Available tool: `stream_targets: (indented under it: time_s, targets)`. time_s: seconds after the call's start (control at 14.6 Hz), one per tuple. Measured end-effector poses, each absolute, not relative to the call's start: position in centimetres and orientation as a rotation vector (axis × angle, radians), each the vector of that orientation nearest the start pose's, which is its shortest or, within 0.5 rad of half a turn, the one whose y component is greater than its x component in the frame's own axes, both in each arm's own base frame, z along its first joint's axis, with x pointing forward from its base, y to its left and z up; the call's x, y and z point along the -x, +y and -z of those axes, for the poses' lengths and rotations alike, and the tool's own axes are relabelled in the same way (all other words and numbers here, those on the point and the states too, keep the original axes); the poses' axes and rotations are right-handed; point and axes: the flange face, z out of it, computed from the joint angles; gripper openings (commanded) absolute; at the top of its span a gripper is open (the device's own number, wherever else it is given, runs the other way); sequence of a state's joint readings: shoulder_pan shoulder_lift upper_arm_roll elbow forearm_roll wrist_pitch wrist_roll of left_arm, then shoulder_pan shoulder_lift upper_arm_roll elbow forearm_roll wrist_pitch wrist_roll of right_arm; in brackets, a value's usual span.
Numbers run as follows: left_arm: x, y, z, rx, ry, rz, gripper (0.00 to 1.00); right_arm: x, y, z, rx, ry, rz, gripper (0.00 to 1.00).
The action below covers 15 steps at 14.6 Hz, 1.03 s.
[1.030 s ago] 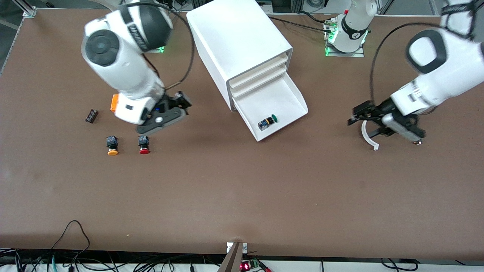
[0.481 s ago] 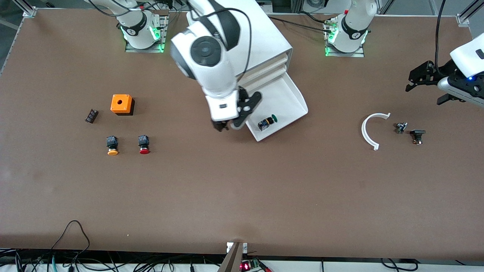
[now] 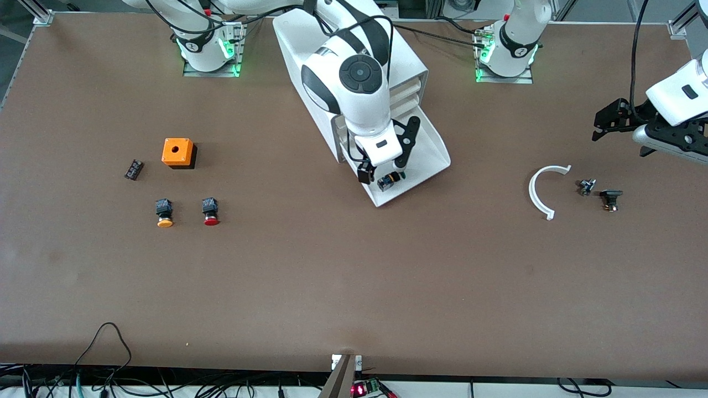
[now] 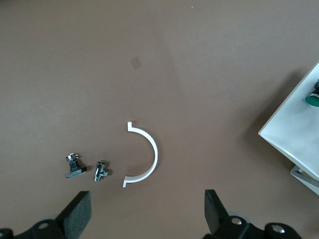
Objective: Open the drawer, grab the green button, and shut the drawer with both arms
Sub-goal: 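Lower the open right gripper over the green button in the drawer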
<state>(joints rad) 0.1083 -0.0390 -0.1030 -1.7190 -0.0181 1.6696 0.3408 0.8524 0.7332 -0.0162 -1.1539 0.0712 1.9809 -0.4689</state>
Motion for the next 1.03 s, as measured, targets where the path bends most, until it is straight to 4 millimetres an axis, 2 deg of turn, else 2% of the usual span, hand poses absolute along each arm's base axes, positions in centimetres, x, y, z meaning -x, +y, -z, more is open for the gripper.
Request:
stream_targets:
  time_s: [0.27, 0.48, 1.03]
  targets:
    - [-54.7, -1.7, -58.9, 3.126, 0.429, 0.001, 1.0, -50.1, 58.5, -34.6, 2.413, -1.986, 0.199, 1.0]
    - [-54.8, -1.9, -59.2, 3.127, 0.41, 0.013, 1.0, -49.7, 59.4, -32.6, 2.375, -2.066, 0.234, 1.0]
    - [-55.1, -1.7, -60.1, 3.131, 0.345, 0.074, 1.0, -49.3, 59.8, -31.5, 2.237, -2.236, 0.22, 1.0]
